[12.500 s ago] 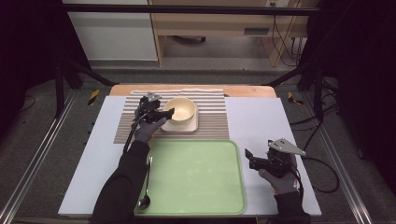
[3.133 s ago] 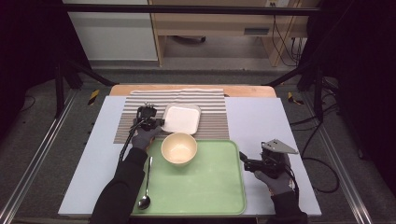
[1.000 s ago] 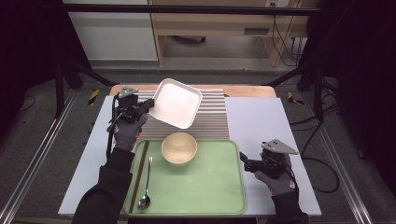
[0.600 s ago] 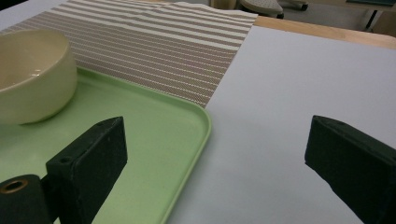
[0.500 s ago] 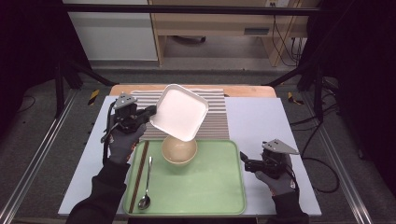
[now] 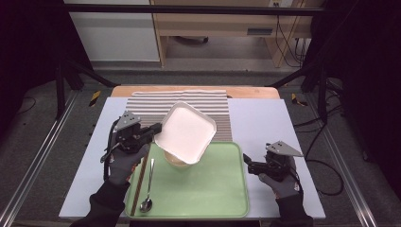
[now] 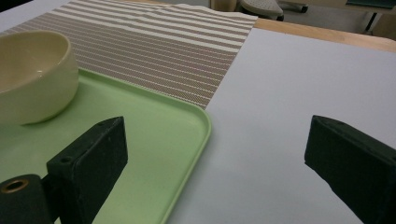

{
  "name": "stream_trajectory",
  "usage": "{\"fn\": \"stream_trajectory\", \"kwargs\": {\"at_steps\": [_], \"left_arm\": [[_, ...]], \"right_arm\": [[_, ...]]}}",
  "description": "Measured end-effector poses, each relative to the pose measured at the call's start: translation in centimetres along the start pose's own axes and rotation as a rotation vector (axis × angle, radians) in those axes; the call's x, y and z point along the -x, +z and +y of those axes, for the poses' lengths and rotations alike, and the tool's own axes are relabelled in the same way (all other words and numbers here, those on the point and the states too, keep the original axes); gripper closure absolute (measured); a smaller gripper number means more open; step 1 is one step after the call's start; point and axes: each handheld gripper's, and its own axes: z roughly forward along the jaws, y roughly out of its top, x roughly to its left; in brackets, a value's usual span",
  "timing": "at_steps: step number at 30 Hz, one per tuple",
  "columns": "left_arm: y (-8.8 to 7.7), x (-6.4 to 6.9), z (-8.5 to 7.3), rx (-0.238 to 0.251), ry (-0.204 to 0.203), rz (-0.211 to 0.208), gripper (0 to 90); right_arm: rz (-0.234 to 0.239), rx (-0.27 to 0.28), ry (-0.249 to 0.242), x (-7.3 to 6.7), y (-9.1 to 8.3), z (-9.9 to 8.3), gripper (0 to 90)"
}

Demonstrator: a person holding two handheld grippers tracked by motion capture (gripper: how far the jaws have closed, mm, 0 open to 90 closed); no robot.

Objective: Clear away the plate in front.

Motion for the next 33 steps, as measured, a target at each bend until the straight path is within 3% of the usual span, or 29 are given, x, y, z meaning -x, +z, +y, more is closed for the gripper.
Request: {"fn": "stream_trajectory", "kwargs": {"at_steps": [8, 20, 33], "left_arm": [[-0.7, 1.4, -1.4, -0.026, 0.028, -0.021, 87.8], [-1.8, 2.9, -3.0, -0.053, 0.036, -0.05, 87.8], [-0.6, 5.3, -5.5, -0.138, 0.067, -0.09, 87.8]], "right_arm": [[0.003, 0.001, -0.002, -0.1, -0.1, 0.0, 6.3], [0.007, 0.012, -0.003, -0.1, -0.3, 0.2, 6.5], [0.013, 0.018, -0.002, -0.3, -0.4, 0.3, 6.5]]}}
